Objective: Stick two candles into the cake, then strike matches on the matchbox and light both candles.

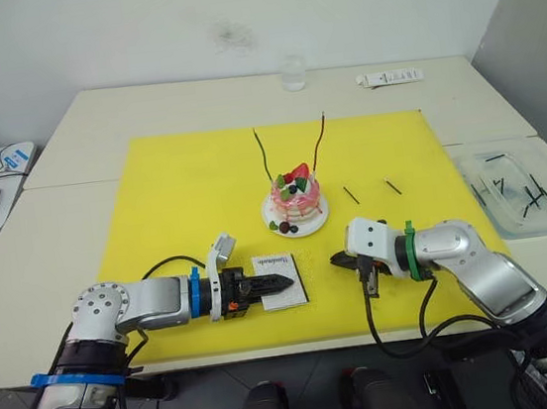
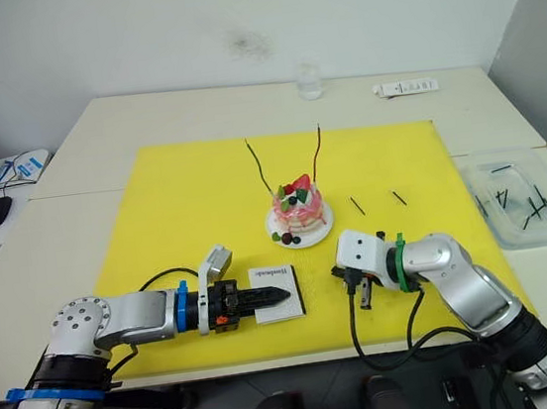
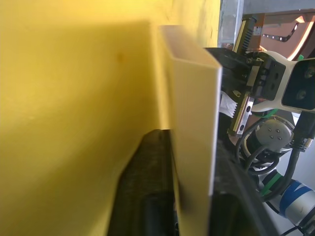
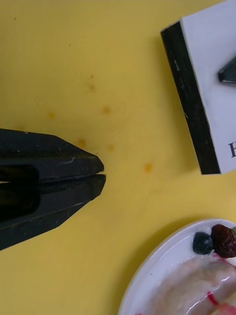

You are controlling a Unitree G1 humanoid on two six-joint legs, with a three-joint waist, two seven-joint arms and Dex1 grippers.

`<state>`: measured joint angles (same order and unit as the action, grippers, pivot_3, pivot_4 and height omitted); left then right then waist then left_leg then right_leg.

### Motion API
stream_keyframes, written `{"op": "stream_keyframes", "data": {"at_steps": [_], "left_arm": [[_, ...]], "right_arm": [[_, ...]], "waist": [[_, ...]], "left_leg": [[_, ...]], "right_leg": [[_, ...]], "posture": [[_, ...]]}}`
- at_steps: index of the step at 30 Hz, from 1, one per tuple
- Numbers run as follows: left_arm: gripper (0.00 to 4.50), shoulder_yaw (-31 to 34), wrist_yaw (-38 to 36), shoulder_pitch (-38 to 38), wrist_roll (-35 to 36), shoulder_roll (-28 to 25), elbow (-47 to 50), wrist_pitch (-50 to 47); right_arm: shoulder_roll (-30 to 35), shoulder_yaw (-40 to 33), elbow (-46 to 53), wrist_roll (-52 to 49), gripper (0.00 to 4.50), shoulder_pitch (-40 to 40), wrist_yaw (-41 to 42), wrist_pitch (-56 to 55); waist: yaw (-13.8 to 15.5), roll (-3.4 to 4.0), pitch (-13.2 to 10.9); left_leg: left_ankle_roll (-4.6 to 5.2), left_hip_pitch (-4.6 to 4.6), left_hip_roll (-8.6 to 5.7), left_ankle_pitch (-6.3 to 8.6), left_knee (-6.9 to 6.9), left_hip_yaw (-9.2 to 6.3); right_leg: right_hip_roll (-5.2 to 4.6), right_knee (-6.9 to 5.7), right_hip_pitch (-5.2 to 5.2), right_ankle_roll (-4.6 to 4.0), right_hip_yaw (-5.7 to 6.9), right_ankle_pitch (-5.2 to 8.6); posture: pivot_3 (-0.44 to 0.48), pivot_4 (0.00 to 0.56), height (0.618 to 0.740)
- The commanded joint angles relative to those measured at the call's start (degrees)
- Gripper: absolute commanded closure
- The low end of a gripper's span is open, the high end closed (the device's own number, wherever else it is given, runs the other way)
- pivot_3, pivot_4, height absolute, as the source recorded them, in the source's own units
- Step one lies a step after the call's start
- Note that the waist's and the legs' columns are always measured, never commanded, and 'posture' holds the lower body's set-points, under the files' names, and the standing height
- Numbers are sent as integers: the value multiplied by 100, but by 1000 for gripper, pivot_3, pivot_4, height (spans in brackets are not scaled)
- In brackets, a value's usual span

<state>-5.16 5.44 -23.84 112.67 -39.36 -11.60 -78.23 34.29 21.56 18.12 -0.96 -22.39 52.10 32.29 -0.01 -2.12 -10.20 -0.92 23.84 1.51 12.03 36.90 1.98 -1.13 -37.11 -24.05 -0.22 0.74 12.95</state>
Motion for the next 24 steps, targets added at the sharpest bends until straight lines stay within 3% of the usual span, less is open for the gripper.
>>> {"op": "stream_keyframes", "data": {"at_steps": [1, 4, 8, 13, 16, 18, 20, 21, 24], "left_arm": [[4484, 65, -123, 144, 33, -51, 98, -81], [4484, 228, -366, 185, 33, -113, 238, -144], [4484, 678, -1377, 8, 33, -240, 766, -241], [4484, 1241, -2104, -94, -117, -328, 2034, 312], [4484, 1459, -2614, 114, -1234, -150, 2861, 858], [4484, 1343, -3054, 440, -2400, -23, 3506, 1532], [4500, 1088, -3239, 719, -3554, 197, 3902, 2273], [4500, 1034, -3272, 795, -3685, 256, 3929, 2337], [4500, 816, -3673, 1029, -4094, 220, 4195, 2455]], "right_arm": [[12, -155, 402, -102, 4500, 72, -85, 133], [57, -241, 577, -195, 4500, 135, -94, 216], [125, -636, 850, -488, 4500, 141, -125, 408], [-219, -1733, 1138, -1203, 4500, 119, -576, 909], [-325, -2090, 1222, -1414, 4500, 152, -793, 1018], [-423, -2306, 1120, -1387, 4500, 190, -1100, 936], [-568, -2501, 829, -1358, 4108, 189, -1426, 803], [-604, -2523, 712, -1339, 3953, 175, -1521, 746], [-730, -2355, 230, -1216, 2880, 64, -1701, 434]], "waist": [[0, 0, 0], [-5, 0, 0], [-7, -1, -3], [-2, -2, -3], [2, -1, -4], [3, -1, -4], [0, -1, -4], [5, -1, -4], [-3, 0, -4]], "left_leg": [[0, 0, 0, 0, 0, 0], [0, 0, 2, 0, -1, 0], [0, 7, 2, 0, -1, -1], [-1, 10, 1, 0, -1, -1], [-1, 9, 1, 1, -5, 1], [-1, 9, 1, 1, -7, 3], [-1, 8, 0, 1, -10, 6], [-1, 8, 0, 1, -12, 6], [-1, 8, 2, 0, -10, 4]], "right_leg": [[0, 0, 0, 0, 1, 0], [1, 0, -2, -2, 3, 1], [1, 0, -7, -4, 5, 2], [0, 4, -6, -8, 3, 5], [0, 8, -5, -8, 0, 5], [1, 10, -6, -8, -2, 5], [2, 11, -8, -11, -5, 6], [2, 11, -7, -12, -5, 7], [6, 9, -8, -14, -5, 8]], "posture": [[0, 150, 740], [0, 150, 740], [0, 150, 740], [0, 150, 740], [0, 150, 740], [0, 150, 740], [0, 150, 740], [0, 150, 740], [0, 150, 740]]}}
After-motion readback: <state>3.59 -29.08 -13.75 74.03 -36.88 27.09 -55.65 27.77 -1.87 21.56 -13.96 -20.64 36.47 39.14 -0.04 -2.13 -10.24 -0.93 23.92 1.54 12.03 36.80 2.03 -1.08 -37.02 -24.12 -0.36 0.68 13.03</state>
